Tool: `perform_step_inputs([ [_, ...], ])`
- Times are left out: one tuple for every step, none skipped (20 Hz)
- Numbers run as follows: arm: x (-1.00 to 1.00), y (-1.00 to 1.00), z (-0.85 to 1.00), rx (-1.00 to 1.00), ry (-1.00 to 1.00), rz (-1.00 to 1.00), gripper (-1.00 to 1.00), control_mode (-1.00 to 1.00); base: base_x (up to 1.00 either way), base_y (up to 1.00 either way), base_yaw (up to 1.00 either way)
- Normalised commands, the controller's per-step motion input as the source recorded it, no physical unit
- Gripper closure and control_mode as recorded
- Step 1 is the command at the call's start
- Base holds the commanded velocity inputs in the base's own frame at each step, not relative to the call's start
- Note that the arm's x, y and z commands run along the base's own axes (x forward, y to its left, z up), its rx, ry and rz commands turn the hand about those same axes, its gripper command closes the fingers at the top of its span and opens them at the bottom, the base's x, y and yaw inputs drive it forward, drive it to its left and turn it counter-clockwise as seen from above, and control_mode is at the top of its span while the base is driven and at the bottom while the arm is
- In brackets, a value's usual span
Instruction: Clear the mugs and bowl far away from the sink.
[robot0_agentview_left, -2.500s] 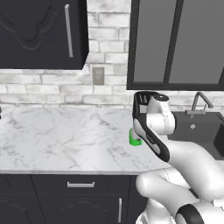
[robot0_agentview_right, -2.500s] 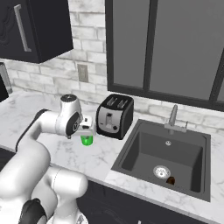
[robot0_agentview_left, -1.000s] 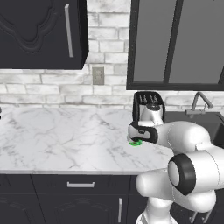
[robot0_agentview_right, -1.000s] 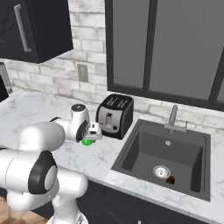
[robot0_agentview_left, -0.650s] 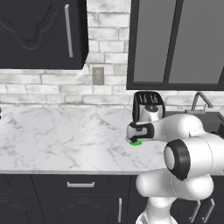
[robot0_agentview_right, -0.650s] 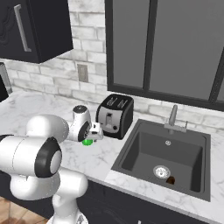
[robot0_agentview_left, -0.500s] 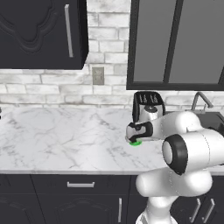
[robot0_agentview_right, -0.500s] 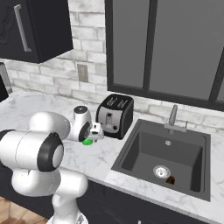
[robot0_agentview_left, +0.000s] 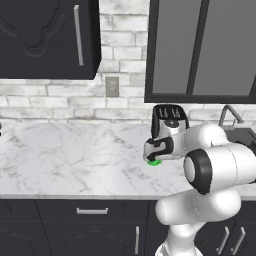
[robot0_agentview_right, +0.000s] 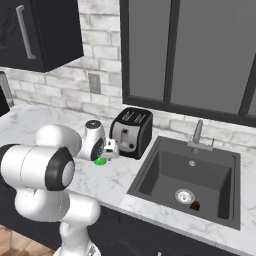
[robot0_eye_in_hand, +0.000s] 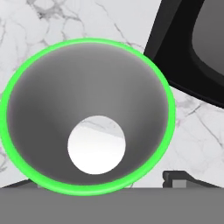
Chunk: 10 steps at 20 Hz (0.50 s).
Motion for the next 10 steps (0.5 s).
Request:
perform_step_inputs([
  [0.00,0.10,-0.14,0.00,0.00,0.00,1.00,-1.00,0.00,0.00,0.00],
  [0.00,0.00,-0.14,0.00,-0.01,0.00,1.00,-1.00,0.00,0.00,0.00],
  [0.00,0.00,-0.14,0.00,-0.01,0.00,1.00,-1.00,0.00,0.00,0.00],
  [0.00,0.00,-0.14,0.00,-0.01,0.00,1.00,-1.00,0.00,0.00,0.00],
  [0.00,0.00,-0.14,0.00,-0.02,0.00,1.00,-1.00,0.00,0.00,0.00],
  [-0.01,0.00,-0.14,0.00,-0.03,0.00,1.00,-1.00,0.00,0.00,0.00],
  [0.00,0.00,-0.19,0.00,-0.01,0.00,1.00,-1.00,0.00,0.00,0.00],
  [-0.09,0.00,-0.21,0.00,-0.01,0.00,1.00,-1.00,0.00,0.00,0.00],
  [-0.19,0.00,-0.24,0.00,0.00,0.00,1.00,-1.00,0.00,0.00,0.00],
  [-0.24,0.00,-0.31,0.00,0.00,0.00,1.00,-1.00,0.00,0.00,0.00],
])
